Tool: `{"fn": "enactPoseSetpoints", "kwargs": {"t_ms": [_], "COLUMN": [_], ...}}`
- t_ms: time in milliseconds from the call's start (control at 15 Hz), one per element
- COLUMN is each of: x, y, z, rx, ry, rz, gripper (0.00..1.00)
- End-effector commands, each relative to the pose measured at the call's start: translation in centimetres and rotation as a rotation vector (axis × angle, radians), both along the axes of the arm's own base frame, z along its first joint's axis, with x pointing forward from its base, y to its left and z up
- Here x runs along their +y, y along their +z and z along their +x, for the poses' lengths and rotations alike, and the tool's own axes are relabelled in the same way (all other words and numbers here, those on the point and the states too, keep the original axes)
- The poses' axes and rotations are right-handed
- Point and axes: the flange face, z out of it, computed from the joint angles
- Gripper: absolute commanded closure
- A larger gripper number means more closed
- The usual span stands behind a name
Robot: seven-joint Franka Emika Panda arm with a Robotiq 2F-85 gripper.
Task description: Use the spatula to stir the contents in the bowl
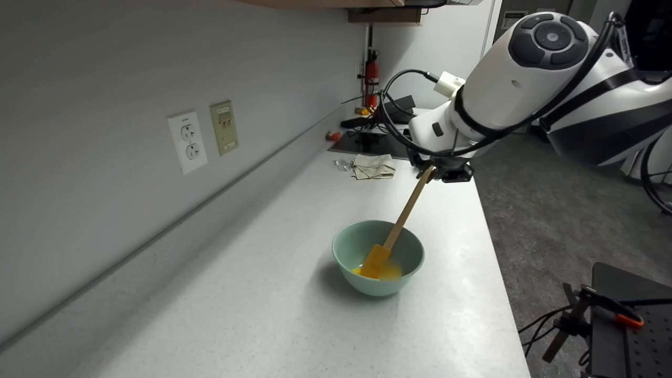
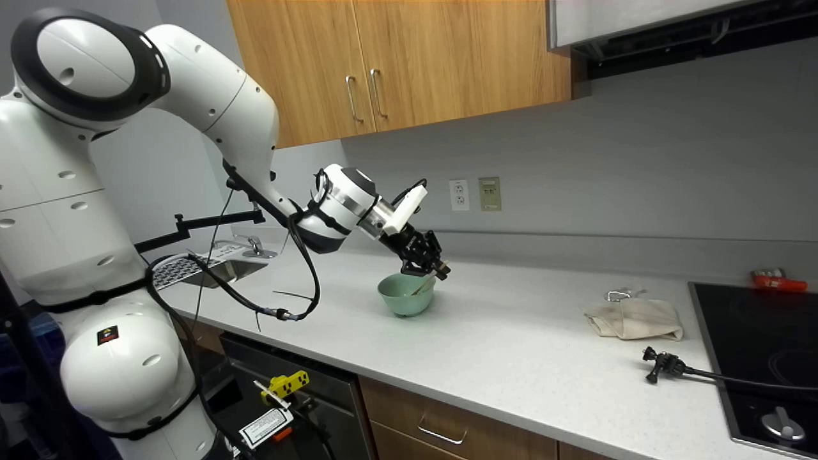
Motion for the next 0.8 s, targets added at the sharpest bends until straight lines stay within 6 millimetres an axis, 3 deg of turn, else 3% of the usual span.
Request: {"fn": "enactPoseSetpoints", "kwargs": {"t_ms": [0, 733], "x": [-0.1, -0.1], "y": [0.5, 2.0], "z": [-0.1, 0.9], "rx": [0.097, 0.229], "ry": [-0.047, -0.225], "rz": [0.011, 0.177], "gripper": [0.96, 0.96]}}
